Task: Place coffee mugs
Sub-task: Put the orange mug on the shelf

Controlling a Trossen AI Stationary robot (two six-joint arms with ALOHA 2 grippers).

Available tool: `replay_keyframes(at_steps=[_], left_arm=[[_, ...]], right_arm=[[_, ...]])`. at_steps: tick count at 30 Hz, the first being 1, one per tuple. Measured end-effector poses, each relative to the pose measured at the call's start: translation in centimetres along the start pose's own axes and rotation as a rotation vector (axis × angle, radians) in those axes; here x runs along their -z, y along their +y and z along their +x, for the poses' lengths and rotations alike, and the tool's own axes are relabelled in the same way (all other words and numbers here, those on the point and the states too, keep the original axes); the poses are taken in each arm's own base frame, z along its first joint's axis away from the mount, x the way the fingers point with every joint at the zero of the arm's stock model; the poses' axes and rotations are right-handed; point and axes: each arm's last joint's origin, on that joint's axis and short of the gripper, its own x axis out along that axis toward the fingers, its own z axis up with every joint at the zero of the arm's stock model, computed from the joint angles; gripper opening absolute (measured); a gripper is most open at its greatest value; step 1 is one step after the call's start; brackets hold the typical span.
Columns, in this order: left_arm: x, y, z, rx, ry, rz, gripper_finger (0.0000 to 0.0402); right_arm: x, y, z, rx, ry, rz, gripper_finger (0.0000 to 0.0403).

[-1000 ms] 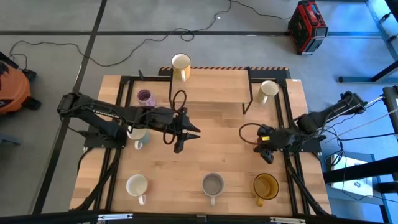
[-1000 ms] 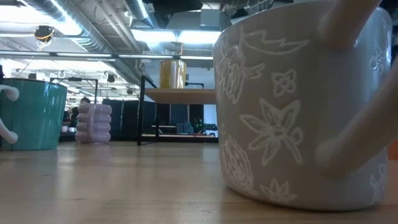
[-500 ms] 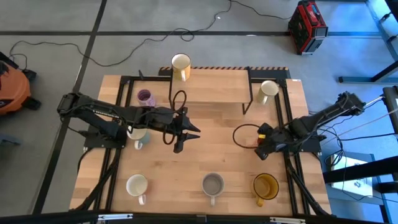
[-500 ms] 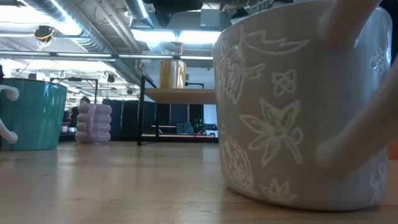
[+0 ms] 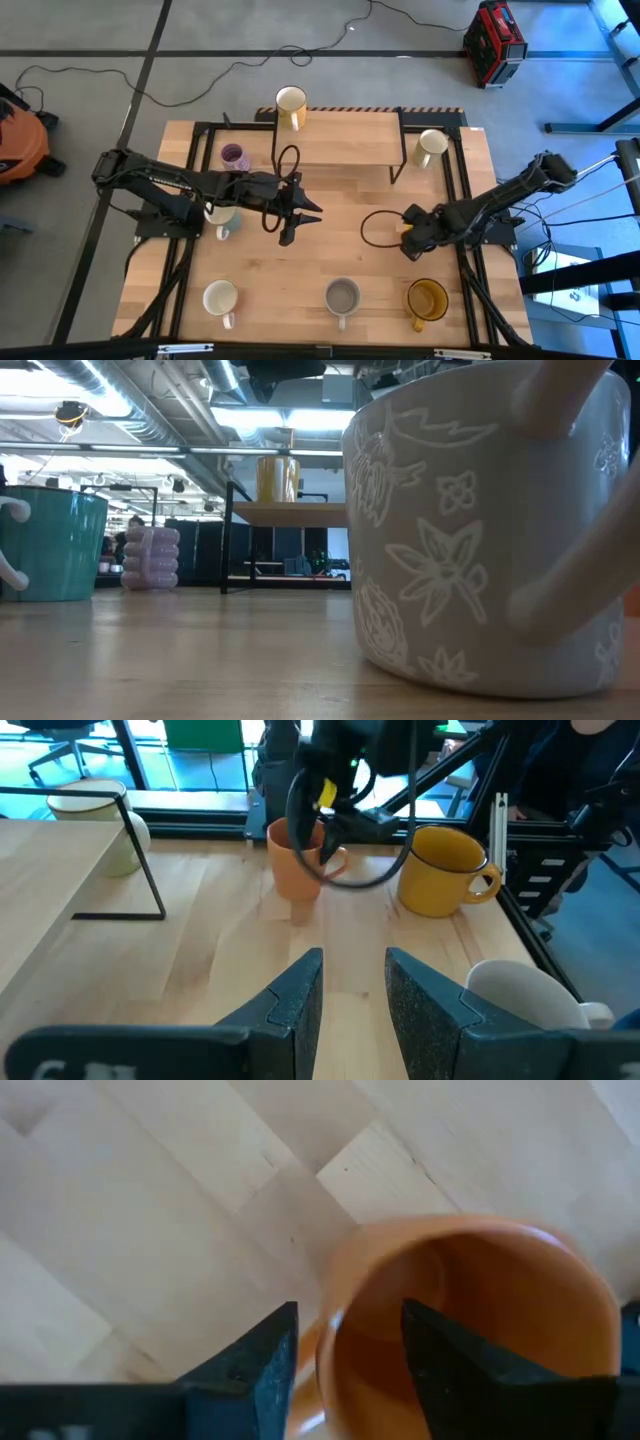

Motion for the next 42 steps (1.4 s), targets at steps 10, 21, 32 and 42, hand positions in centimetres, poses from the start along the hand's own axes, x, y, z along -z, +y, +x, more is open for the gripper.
replay_keyframes(at_steps=[10,21,32,42], left_arm=[[0.0,0.0,0.0,0.000,0.000,0.000,0.0105],[0.0,0.0,0.0,0.000,0.000,0.000,0.0105],[0.0,0.0,0.0,0.000,0.000,0.000,0.0105],[-0.1,0.0,0.0,0.000,-0.008,0.000,0.0105]], right_arm=[[-1.7,0.2,1.1,-0.036,0.066,-0.115,0.0040],[-2.5,1.8,0.9,-0.187,-0.065,-0.381,0.0008],[-5.3,1.7,1.2,-0.195,-0.222,-0.528,0.0004],[-8.9,2.0,2.0,-0.158,-0.153,-0.481,0.0004]])
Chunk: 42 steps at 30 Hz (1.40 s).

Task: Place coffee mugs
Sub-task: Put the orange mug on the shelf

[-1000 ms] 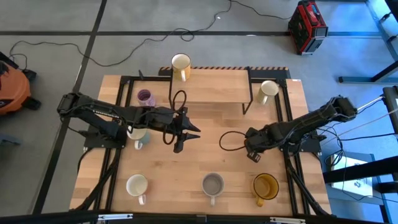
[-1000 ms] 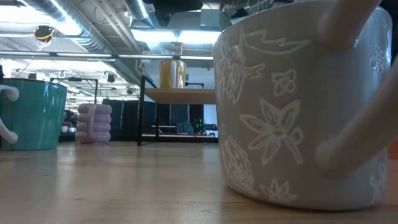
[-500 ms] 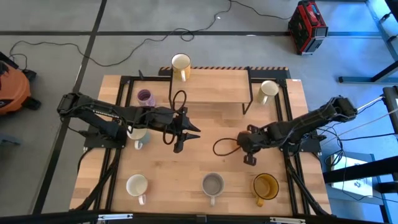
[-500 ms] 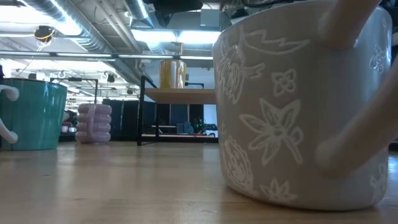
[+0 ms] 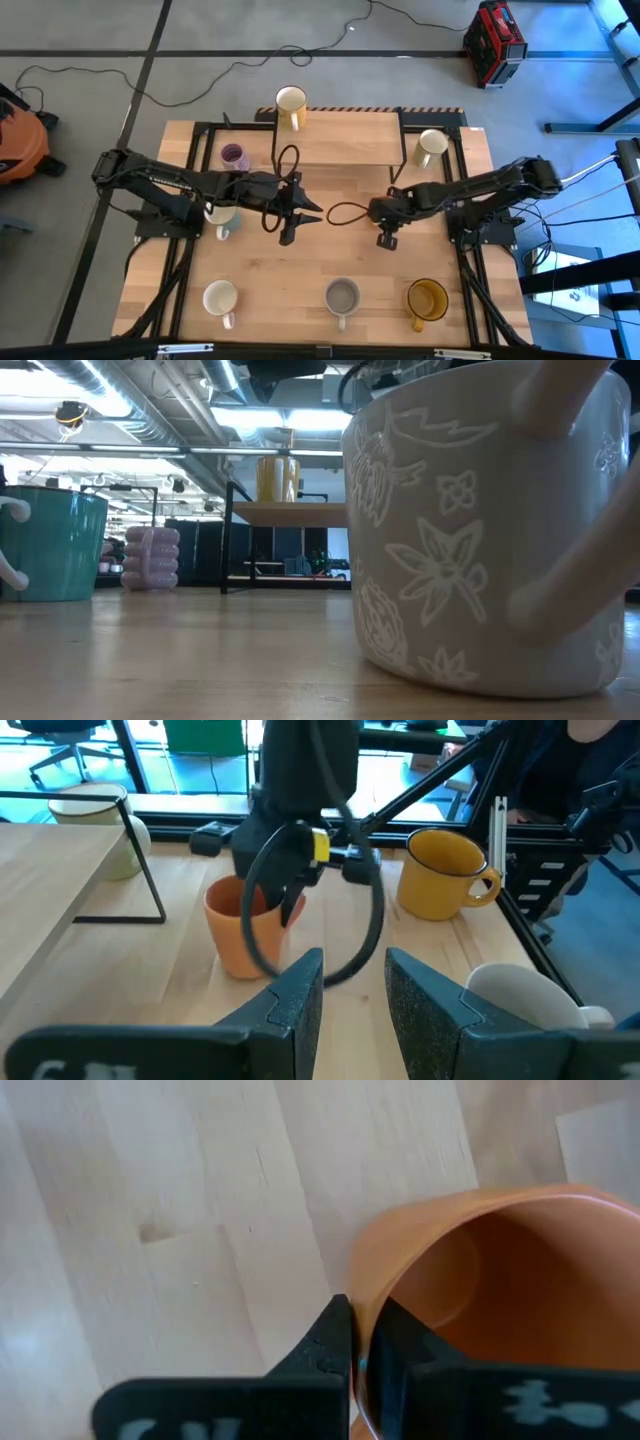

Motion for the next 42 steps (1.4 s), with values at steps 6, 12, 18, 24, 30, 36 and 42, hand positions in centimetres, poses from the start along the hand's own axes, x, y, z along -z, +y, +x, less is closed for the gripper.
replay_keyframes(at_steps=[6,12,18,24,30,36,42], left_arm=[[0.0,0.0,0.0,0.000,0.000,-0.001,0.0105],[0.0,0.0,0.0,0.000,0.000,-0.001,0.0105],[0.0,0.0,0.0,0.000,0.000,-0.001,0.0105],[0.0,0.0,0.0,0.001,0.000,-0.001,0.0105],[0.0,0.0,0.0,0.000,0.000,-0.001,0.0105],[0.0,0.0,0.0,0.000,0.000,-0.001,0.0105],[0.0,0.0,0.0,0.000,0.000,-0.001,0.0105]], right_arm=[[-0.9,0.0,0.4,0.011,0.035,0.012,0.0007],[-1.4,0.1,0.6,0.012,0.041,0.011,0.0030],[-1.4,0.2,0.8,0.013,0.045,0.020,0.0061],[-1.5,0.2,0.8,0.012,0.038,0.023,0.0107],[-1.3,0.1,0.2,0.007,0.028,0.024,0.0180],[-0.9,-0.3,-3.6,-0.027,-0.112,0.027,0.0221],[0.7,-1.3,-8.7,-0.072,-0.293,0.040,0.0225]])
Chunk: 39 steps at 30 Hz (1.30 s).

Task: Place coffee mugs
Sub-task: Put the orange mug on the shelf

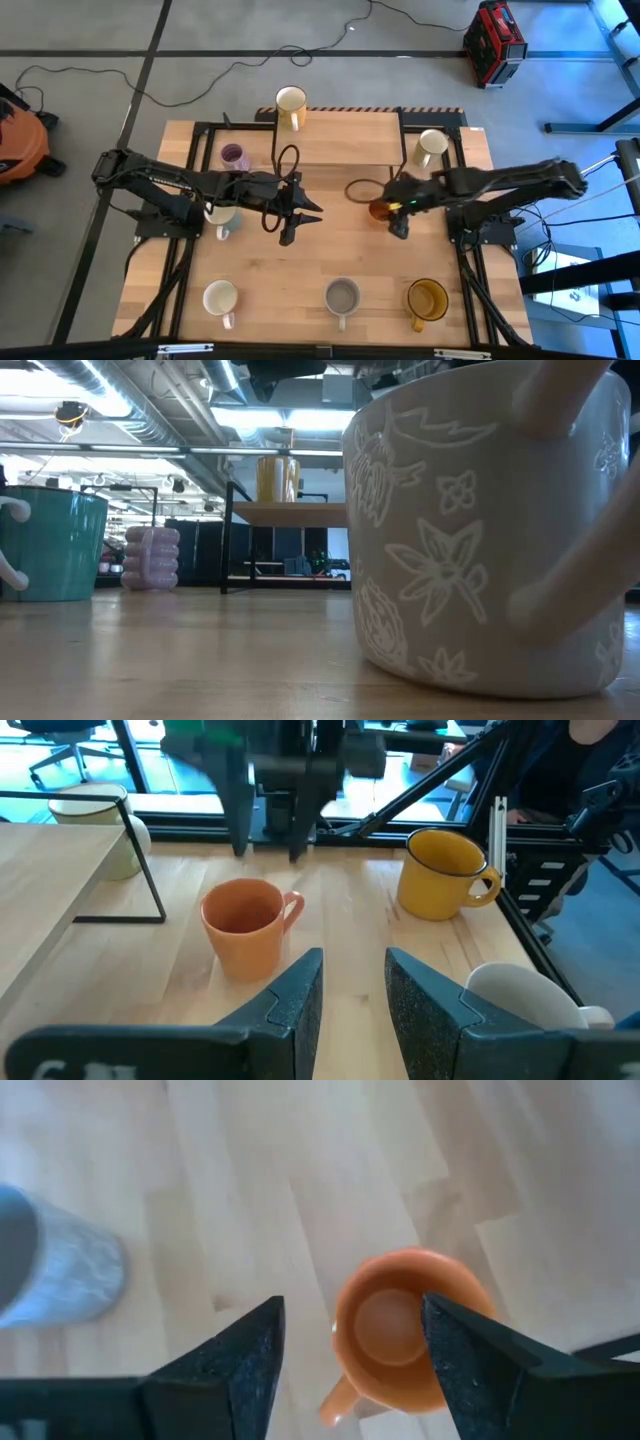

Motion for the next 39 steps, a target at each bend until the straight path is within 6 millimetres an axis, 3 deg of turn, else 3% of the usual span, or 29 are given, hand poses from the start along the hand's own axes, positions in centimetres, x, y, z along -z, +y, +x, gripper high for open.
replay_keyframes(at_steps=[5,10,18,24,29,39], left_arm=[[0.0,0.0,0.0,0.000,0.000,-0.005,0.0105],[0.0,0.0,0.0,0.000,0.000,-0.009,0.0105],[0.0,0.0,0.0,0.000,0.000,-0.009,0.0105],[0.0,0.0,0.0,0.000,0.000,-0.010,0.0105],[0.0,0.0,0.0,0.000,0.000,-0.011,0.0105],[0.0,0.1,0.0,-0.025,-0.003,-0.011,0.0105]], right_arm=[[2.3,-0.6,-3.3,-0.020,-0.106,-0.020,0.0225],[5.7,-0.8,-3.8,-0.060,-0.178,-0.042,0.0225],[10.9,-1.4,0.0,-0.111,-0.137,-0.060,0.0225],[13.5,-1.8,3.5,-0.149,-0.152,-0.065,0.0225],[14.4,-1.8,5.1,-0.203,-0.219,-0.056,0.0225],[14.8,-1.9,6.6,-0.183,-0.320,-0.070,0.0225]])
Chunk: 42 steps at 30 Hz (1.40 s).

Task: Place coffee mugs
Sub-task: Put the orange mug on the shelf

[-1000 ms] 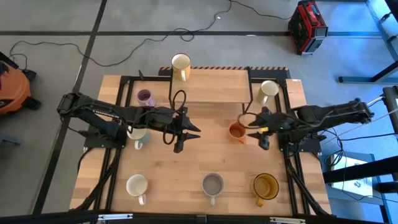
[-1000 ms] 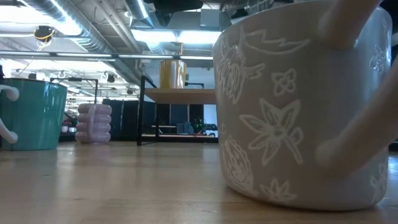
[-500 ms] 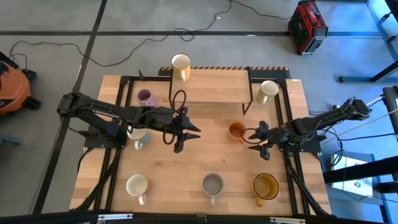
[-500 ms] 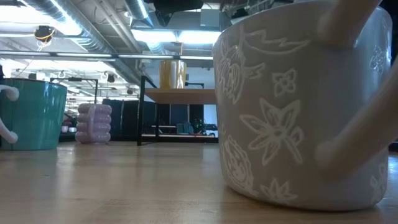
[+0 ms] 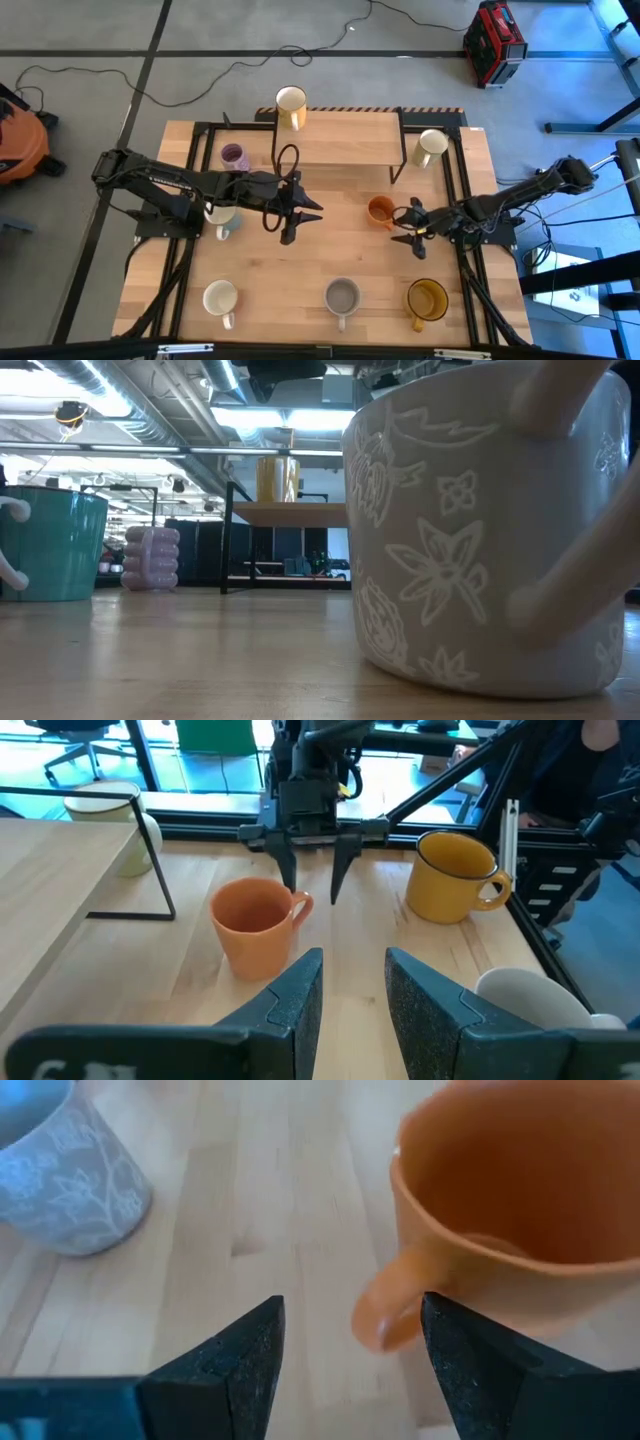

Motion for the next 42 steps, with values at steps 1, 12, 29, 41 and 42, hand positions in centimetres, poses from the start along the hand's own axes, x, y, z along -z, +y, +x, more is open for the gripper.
replay_keyframes(at_steps=[1,12,29,41,42], left_arm=[[0.0,0.0,0.0,0.000,0.000,0.000,0.0105],[0.0,0.0,0.0,-0.004,0.000,0.000,0.0105],[0.0,0.1,0.0,-0.030,-0.003,0.003,0.0105],[0.0,0.1,0.0,-0.030,-0.003,0.004,0.0105],[0.0,0.1,0.0,-0.033,-0.004,0.010,0.0105]], right_arm=[[0.1,0.0,0.1,0.011,0.001,-0.007,0.0225],[0.1,0.3,2.1,0.033,-0.003,-0.061,0.0221],[0.4,0.6,3.7,0.029,-0.008,-0.116,0.0078],[0.2,0.7,3.7,0.014,-0.016,-0.189,0.0033],[0.1,0.8,3.7,0.012,-0.016,-0.192,0.0033]])
